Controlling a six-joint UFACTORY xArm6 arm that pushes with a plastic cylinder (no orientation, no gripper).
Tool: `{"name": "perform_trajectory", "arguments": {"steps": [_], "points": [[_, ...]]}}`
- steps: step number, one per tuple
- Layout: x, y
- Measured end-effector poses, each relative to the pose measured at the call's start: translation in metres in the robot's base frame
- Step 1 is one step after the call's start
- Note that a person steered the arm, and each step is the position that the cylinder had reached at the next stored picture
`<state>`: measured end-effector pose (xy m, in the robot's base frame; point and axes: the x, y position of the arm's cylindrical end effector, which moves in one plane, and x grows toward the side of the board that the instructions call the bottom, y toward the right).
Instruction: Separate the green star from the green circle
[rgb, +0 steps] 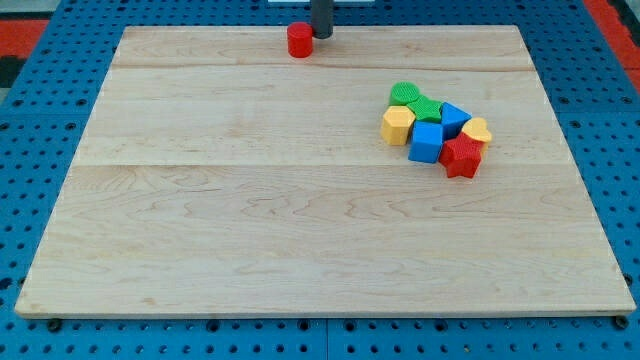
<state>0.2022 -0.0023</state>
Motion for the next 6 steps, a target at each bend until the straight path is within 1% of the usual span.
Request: {"name": "perform_trajectory", "arguments": {"steps": [1, 2, 3, 4, 5, 6], "points": [[0.000, 0.020], [0.008, 0.052], [0.040, 0.106], [0.058, 0.153], [0.113, 0.151], [0.135, 0.135]]}}
